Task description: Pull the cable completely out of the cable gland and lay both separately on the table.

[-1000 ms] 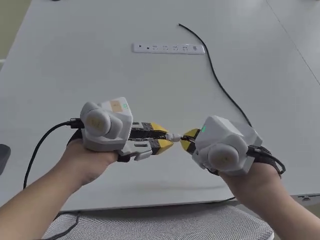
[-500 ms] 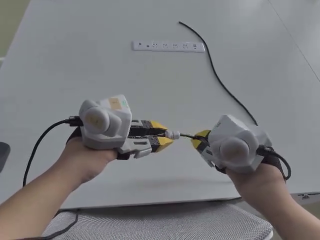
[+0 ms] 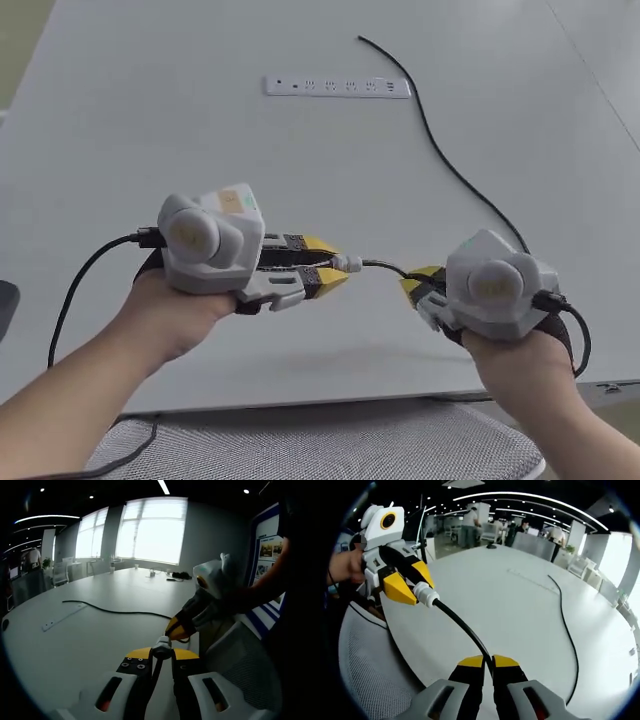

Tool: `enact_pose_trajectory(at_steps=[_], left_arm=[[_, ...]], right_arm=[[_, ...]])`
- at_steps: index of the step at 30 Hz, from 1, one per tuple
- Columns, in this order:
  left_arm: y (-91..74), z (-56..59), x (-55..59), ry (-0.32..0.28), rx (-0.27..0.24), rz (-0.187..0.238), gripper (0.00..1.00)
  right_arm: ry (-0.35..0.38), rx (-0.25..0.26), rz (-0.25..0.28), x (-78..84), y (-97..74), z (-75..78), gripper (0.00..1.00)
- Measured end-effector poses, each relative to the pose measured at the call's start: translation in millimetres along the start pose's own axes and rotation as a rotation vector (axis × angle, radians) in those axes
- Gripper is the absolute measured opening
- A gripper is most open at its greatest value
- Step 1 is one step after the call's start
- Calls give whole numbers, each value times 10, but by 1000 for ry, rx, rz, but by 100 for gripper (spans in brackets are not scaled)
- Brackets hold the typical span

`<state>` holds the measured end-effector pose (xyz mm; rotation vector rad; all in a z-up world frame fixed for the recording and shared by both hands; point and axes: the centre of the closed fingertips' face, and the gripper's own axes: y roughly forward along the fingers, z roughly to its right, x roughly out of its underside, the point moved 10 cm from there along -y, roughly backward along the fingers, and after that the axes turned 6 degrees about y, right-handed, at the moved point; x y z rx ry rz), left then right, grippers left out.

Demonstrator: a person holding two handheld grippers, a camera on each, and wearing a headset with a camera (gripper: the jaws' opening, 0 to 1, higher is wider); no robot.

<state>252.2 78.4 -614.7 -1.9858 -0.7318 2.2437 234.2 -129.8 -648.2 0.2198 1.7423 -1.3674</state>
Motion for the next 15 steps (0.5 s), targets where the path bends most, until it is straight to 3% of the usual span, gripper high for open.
enact_pose_trajectory(at_steps=[7,15], left_arm=[[3,17,-1,6,-6,0,15],[12,47,27,10,-6,-8,15]], right_arm=[[102,28,-22,122,64,43,0],[144,34,-36,170,94,24,0]])
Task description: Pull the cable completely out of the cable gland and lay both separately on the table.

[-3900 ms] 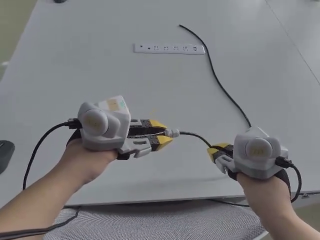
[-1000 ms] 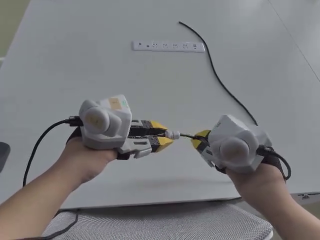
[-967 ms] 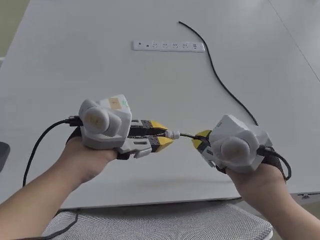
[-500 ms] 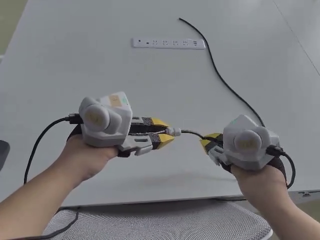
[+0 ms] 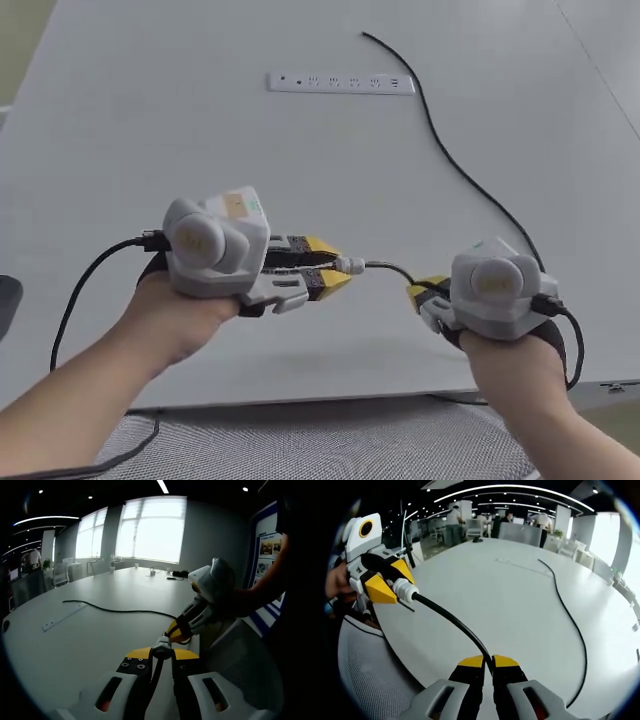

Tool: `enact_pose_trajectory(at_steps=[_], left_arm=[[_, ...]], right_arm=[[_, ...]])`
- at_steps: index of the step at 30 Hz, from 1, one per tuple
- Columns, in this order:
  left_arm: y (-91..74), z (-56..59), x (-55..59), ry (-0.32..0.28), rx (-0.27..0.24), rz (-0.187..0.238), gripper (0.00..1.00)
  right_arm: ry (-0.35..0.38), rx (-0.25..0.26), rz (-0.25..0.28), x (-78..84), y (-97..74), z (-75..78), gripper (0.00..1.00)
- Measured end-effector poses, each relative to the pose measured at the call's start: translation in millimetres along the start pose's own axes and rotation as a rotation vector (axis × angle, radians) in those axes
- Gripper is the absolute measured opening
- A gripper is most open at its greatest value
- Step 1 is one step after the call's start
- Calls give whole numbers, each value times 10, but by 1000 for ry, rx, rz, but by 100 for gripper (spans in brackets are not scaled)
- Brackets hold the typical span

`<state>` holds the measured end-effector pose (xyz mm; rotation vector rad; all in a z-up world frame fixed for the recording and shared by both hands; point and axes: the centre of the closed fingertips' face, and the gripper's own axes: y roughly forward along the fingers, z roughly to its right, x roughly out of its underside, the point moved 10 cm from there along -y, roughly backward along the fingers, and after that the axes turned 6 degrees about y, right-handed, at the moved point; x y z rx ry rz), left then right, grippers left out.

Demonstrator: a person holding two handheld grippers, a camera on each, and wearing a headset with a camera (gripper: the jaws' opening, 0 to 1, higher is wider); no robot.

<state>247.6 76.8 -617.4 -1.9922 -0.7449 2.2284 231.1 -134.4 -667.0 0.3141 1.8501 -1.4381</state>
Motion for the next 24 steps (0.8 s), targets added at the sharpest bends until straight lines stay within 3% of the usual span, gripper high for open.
enact_pose_trajectory(at_steps=[7,10,24], left_arm=[[-4,-14,-1,1,-1,2,15],[-14,-29,5,3,-4,2,15],[-60,-107,-26,-7,-18,11,15]], right_arm=[[-13,-30,-6,17,-22,-11,1],[-59,-19,13,18,-61,-12,1],[-45,-47,33,-122,-216,-20,5]])
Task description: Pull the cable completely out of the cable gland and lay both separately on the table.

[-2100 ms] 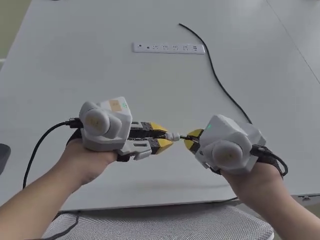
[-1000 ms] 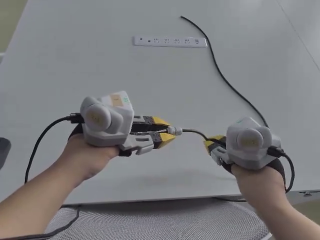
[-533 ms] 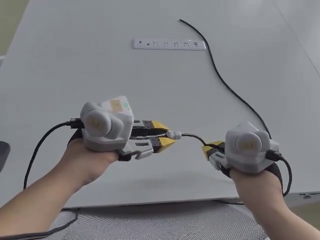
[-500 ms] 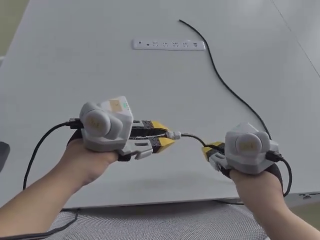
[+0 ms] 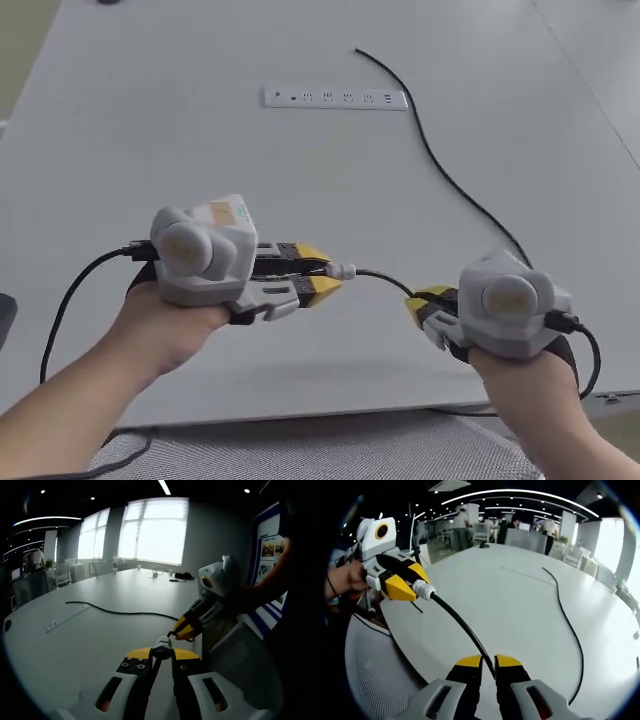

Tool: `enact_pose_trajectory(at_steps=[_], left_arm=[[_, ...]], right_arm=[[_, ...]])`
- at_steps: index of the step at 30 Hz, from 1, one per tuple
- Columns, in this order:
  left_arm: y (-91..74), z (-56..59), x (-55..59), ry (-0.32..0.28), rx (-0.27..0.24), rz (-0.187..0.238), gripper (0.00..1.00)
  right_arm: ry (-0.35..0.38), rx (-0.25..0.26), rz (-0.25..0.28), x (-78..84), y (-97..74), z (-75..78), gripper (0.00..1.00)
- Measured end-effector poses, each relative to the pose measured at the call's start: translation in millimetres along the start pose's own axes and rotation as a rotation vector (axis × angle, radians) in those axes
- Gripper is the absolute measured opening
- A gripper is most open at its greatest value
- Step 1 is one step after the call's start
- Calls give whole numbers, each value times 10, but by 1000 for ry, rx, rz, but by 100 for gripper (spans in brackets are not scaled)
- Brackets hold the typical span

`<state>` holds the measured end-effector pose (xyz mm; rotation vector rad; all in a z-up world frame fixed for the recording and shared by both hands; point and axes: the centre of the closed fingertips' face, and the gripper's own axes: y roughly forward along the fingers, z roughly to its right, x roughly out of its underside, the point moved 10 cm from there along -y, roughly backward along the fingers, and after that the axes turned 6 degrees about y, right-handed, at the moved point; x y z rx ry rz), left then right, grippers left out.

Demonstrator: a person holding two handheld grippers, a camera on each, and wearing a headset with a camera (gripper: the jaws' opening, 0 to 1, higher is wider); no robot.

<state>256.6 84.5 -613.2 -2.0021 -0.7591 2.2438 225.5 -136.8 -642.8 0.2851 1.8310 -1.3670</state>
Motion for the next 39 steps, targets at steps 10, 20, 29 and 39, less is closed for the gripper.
enact_pose_trajectory(at_steps=[10,20,29,39], left_arm=[[1,-1,19,-10,0,-3,15],[-1,19,3,-14,5,-1,15],[3,37,15,-12,6,-4,15],[18,68,35,-28,13,-14,15]], right_arm=[[-205,-68,55,-359,-202,-340,16],[-413,-87,52,-505,-81,-508,13],[-508,-117,37,-528,18,-536,9],[-587,-139,38,-482,33,-600,2]])
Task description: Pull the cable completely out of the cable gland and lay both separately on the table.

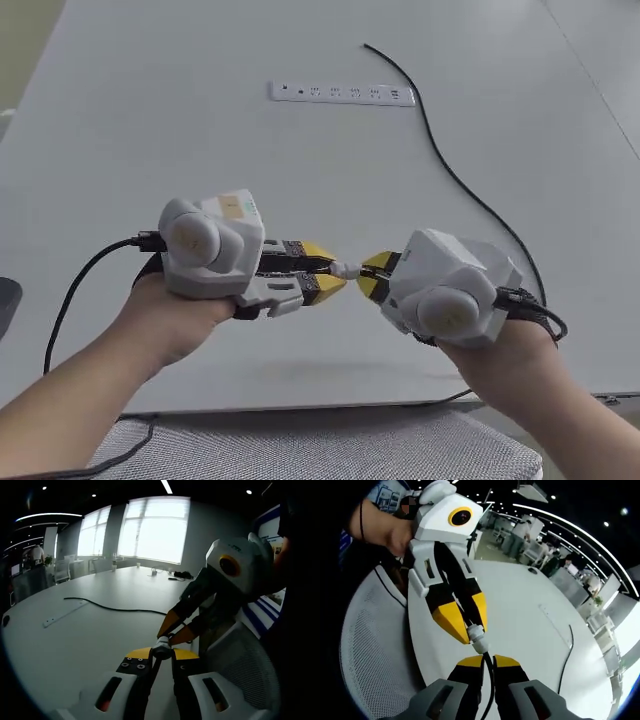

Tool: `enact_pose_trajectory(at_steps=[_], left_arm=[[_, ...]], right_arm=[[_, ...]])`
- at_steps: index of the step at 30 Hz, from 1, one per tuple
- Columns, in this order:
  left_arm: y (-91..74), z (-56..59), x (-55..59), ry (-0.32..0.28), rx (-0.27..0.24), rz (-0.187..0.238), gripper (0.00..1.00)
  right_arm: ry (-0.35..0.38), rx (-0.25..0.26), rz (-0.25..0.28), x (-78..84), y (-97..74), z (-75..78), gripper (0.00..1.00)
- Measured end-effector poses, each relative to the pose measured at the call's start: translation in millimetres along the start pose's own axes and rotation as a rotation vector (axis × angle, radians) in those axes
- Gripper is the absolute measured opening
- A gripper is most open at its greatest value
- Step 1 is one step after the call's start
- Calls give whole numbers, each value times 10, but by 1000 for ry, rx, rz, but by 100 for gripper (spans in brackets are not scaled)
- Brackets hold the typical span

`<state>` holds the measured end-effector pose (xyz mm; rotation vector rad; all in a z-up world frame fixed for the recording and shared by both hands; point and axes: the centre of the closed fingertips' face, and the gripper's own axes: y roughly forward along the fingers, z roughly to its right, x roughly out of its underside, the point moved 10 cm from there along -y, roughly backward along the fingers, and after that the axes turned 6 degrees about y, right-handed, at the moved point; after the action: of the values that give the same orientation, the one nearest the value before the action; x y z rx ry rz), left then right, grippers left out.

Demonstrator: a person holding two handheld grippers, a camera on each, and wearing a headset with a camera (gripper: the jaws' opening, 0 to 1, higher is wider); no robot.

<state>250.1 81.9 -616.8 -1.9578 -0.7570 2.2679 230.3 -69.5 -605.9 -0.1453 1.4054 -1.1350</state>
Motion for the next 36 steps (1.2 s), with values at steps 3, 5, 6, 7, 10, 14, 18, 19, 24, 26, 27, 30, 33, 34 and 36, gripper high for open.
enact_pose_trajectory(at_steps=[3,5,6,7,10,14,18,19,24,26,27,30,33,34,36], left_arm=[[-3,1,5,-2,-3,5,15],[-1,3,5,-10,-4,4,15],[0,2,4,-8,-5,5,15],[2,1,2,-4,-7,6,15],[12,3,-6,2,-10,4,15],[13,11,-14,10,-15,1,15],[1,14,-20,6,-24,3,15],[-4,12,-21,6,-26,3,15],[-27,-1,-28,6,-37,5,15],[-32,-2,-38,3,-40,9,15],[-33,-2,-46,4,-42,11,15],[-28,0,-58,8,-43,11,15],[-24,-3,-60,9,-45,11,15],[-23,-4,-61,9,-45,13,15],[-23,-6,-60,10,-45,12,15]], right_arm=[[3,-1,6,5,0,3,2],[5,-5,8,6,-1,8,1],[7,-5,9,8,-1,12,1],[7,-5,10,9,0,17,1],[24,-6,13,19,3,34,1],[58,-7,17,36,14,55,1],[83,-3,19,60,20,90,1],[88,-2,18,70,23,98,1],[138,13,10,148,22,174,1],[155,17,12,170,15,197,1],[162,19,13,181,14,206,1],[204,23,14,229,14,226,1],[238,32,10,279,18,251,1],[254,35,7,294,19,258,1],[284,38,4,332,23,277,1]])
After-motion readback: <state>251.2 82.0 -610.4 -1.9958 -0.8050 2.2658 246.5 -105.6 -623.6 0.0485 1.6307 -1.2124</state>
